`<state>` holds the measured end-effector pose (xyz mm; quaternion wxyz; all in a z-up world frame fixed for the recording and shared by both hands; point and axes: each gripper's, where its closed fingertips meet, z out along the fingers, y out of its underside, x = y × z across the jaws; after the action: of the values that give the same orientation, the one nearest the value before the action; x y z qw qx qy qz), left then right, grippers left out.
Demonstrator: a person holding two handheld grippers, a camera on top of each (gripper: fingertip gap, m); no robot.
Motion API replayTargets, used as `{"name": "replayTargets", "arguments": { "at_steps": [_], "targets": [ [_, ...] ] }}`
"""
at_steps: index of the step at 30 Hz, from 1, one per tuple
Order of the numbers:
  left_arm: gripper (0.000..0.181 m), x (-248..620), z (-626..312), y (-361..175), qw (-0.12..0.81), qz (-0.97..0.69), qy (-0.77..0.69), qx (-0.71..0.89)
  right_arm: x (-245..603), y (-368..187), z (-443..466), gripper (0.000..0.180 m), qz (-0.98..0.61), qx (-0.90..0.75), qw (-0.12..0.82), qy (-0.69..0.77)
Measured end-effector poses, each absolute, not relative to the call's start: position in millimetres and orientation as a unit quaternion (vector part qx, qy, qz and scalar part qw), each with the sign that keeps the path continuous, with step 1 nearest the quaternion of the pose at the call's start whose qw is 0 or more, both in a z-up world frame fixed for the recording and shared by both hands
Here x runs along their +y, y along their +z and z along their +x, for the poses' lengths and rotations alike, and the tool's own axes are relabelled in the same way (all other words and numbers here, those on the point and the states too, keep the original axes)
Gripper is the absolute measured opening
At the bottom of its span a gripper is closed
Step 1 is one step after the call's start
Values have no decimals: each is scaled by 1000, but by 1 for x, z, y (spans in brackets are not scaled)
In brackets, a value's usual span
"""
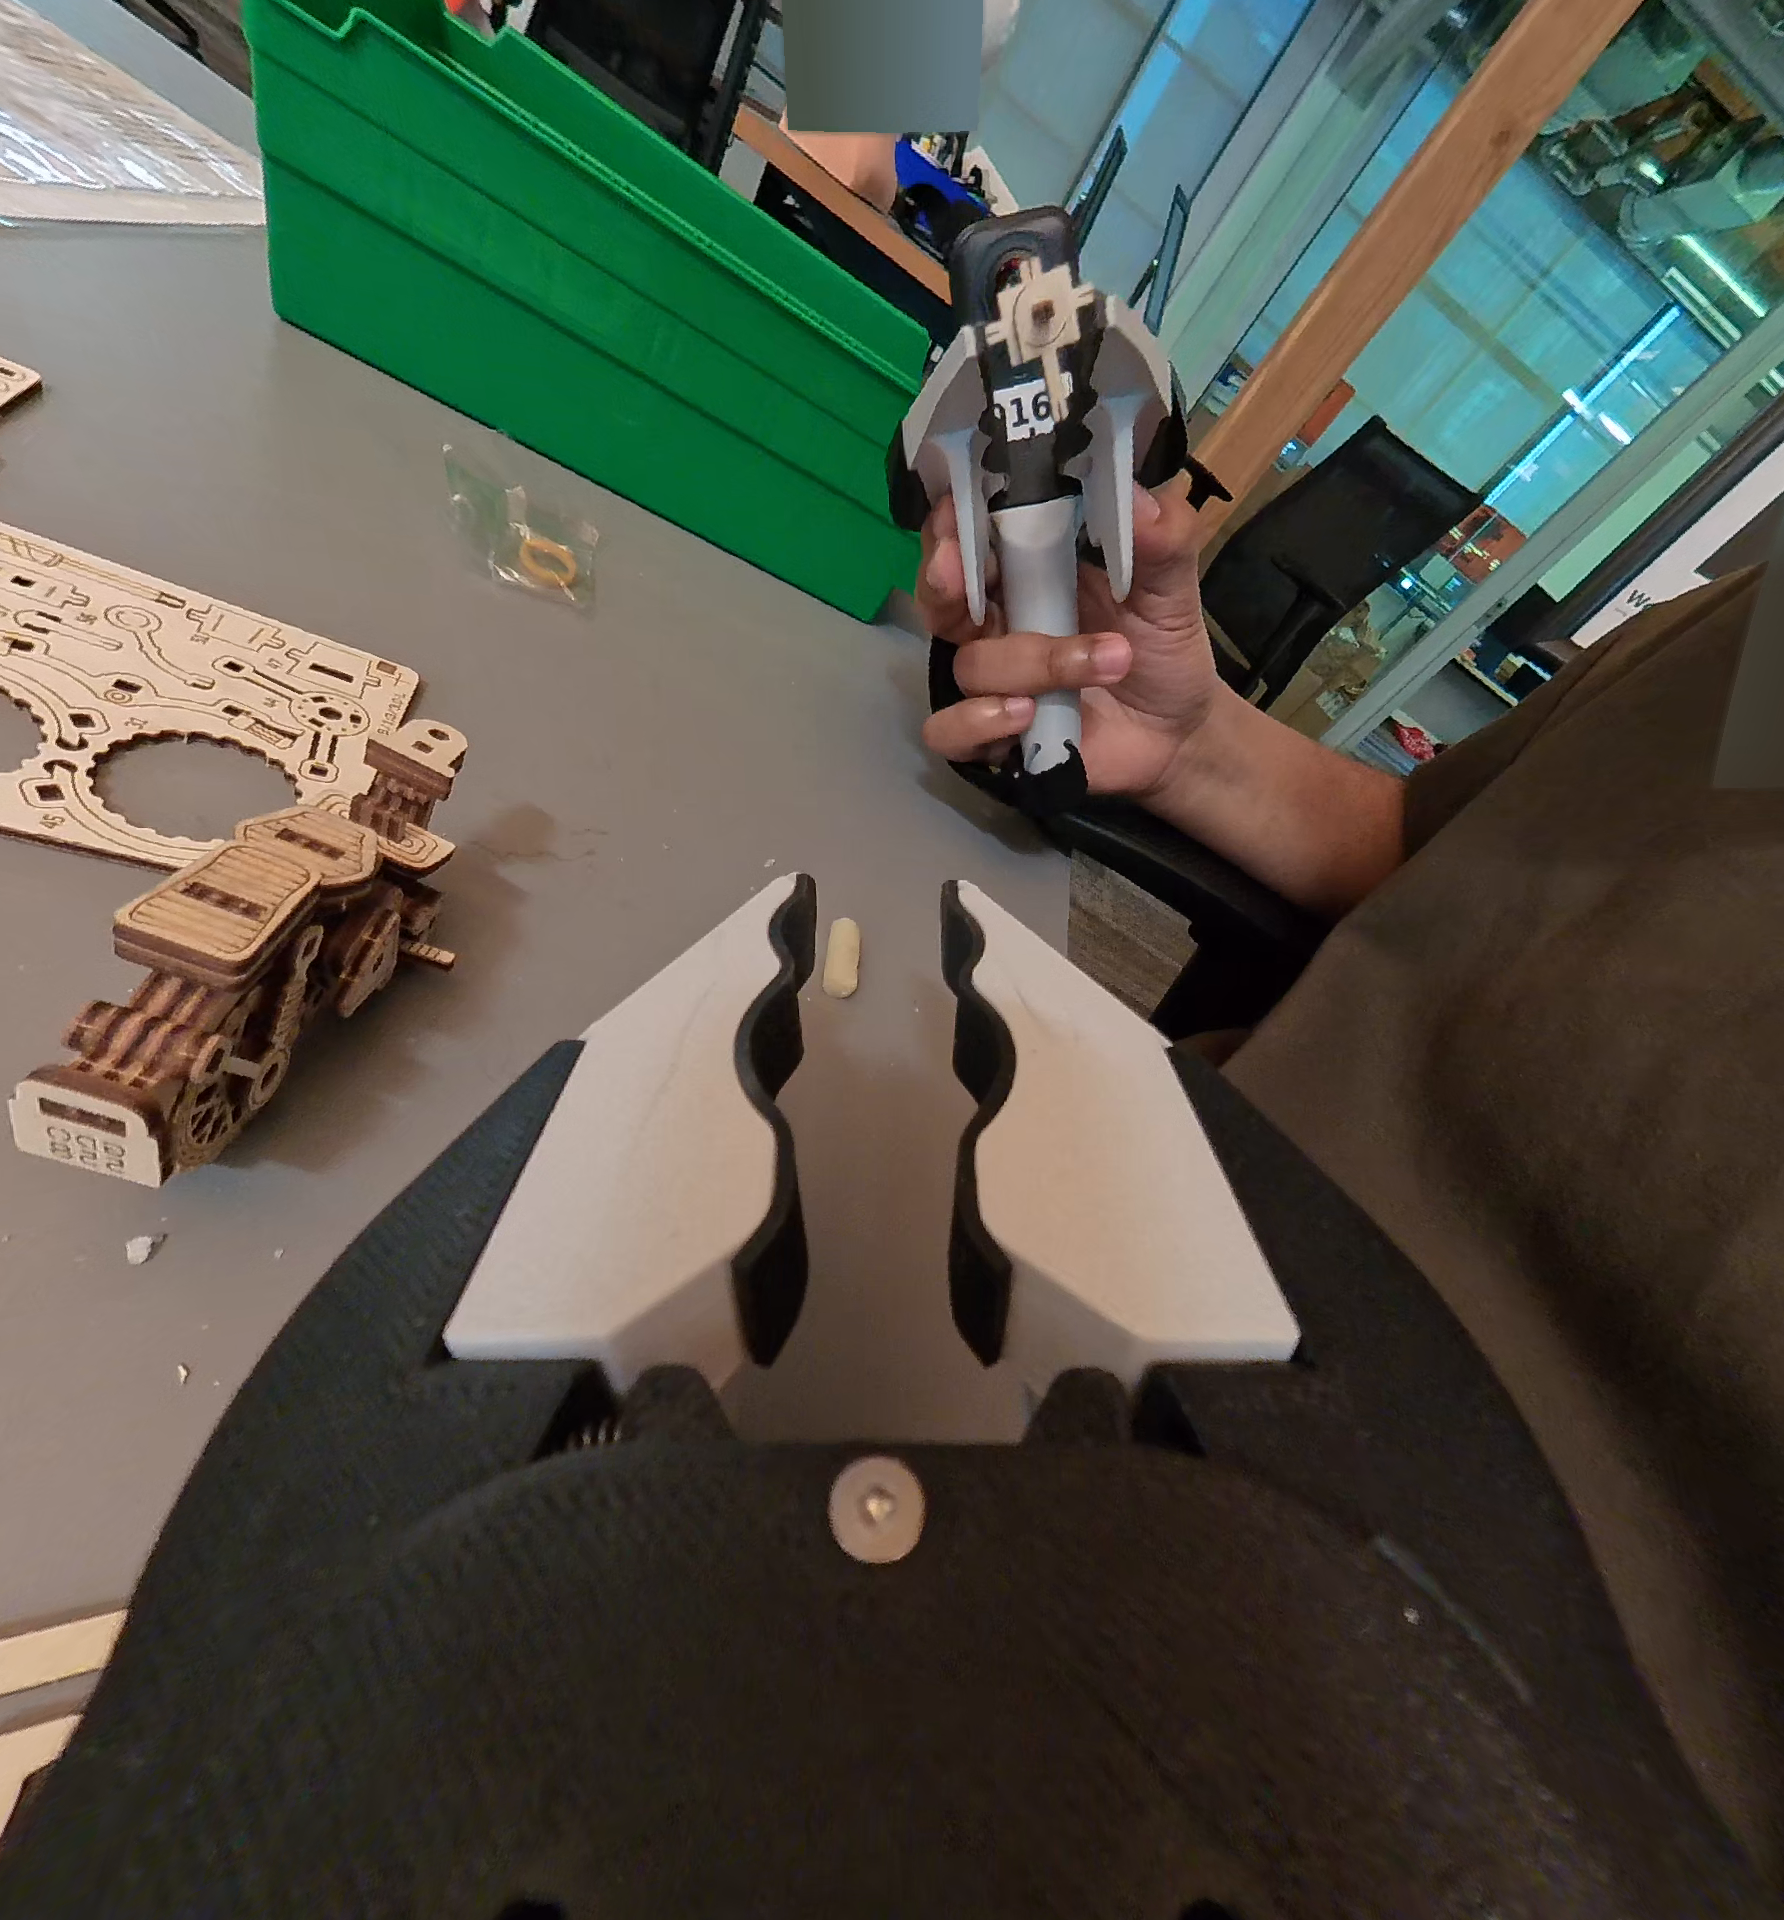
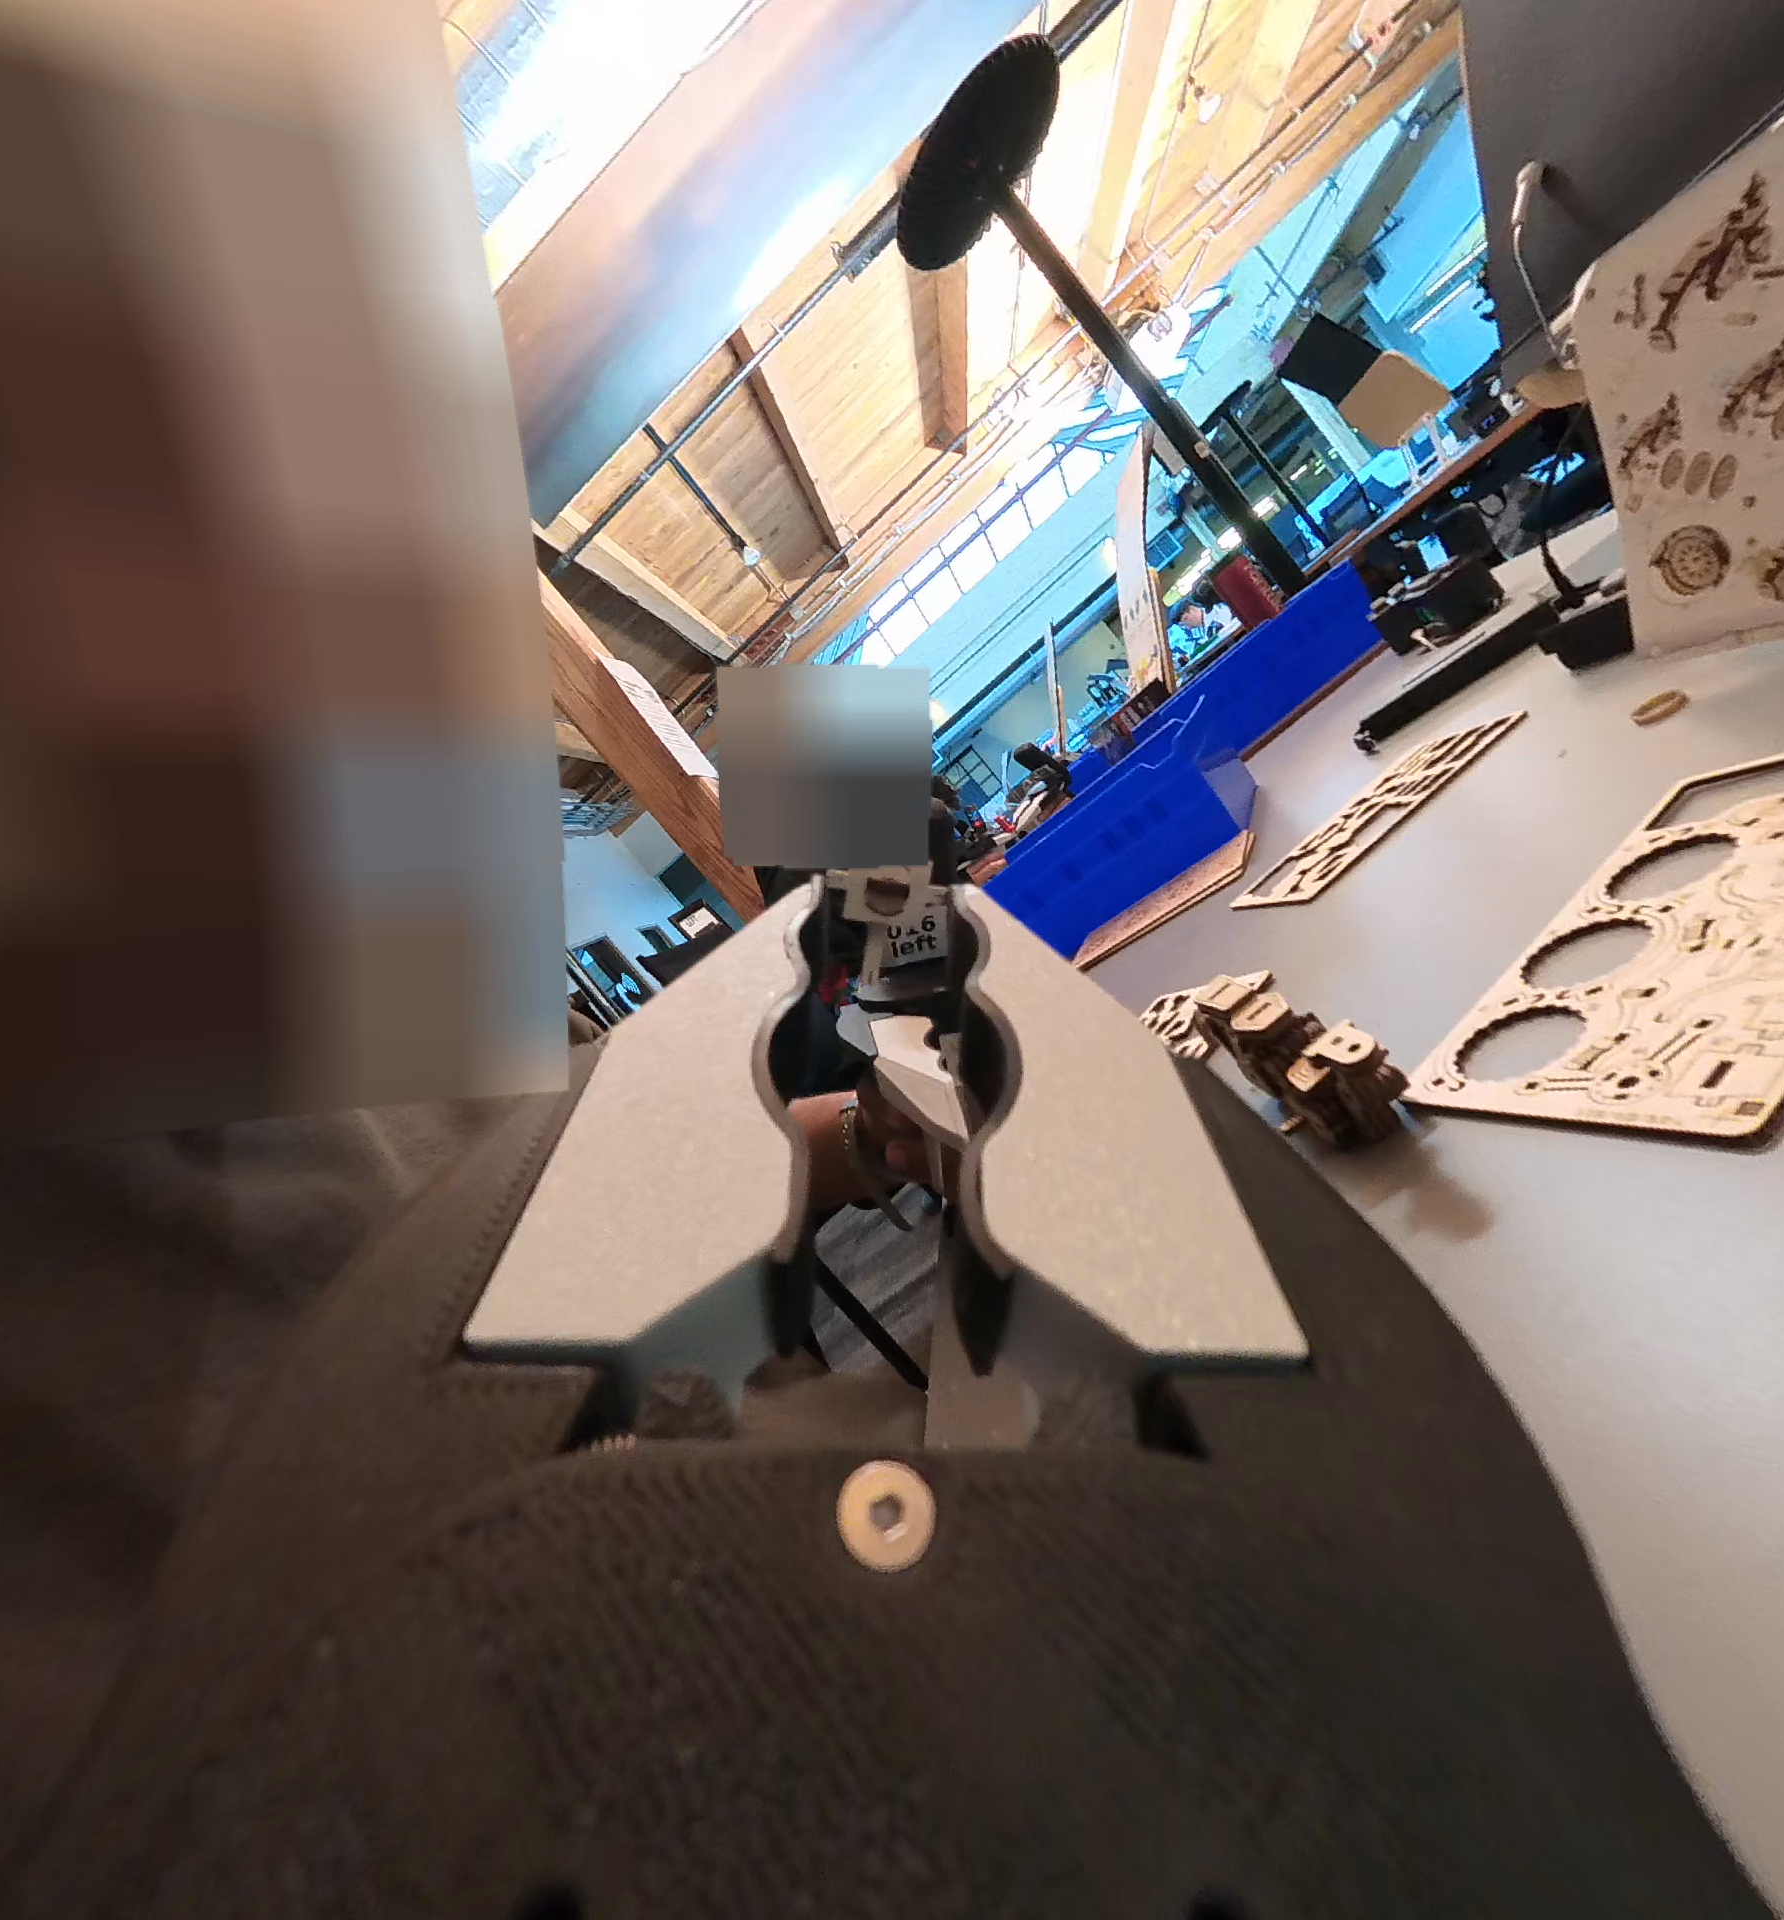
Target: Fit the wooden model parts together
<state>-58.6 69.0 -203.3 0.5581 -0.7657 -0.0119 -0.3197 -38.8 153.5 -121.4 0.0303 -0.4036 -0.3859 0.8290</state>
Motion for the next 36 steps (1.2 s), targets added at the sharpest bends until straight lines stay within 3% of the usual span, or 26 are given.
{"name": "replayTargets", "arguments": {
  "at_steps": [1,16,36],
  "targets": [
    [22,69,-59,-203,558,-766,-320,-12,153,-122,-39,19,-405,-388,31,827],
    [22,69,-59,-203,558,-765,-321,-13,123,-148,-46,20,-421,-506,76,749],
    [23,69,-58,-204,557,-766,-322,-12,125,-146,-46,20,-422,-495,71,756]
  ]
}}
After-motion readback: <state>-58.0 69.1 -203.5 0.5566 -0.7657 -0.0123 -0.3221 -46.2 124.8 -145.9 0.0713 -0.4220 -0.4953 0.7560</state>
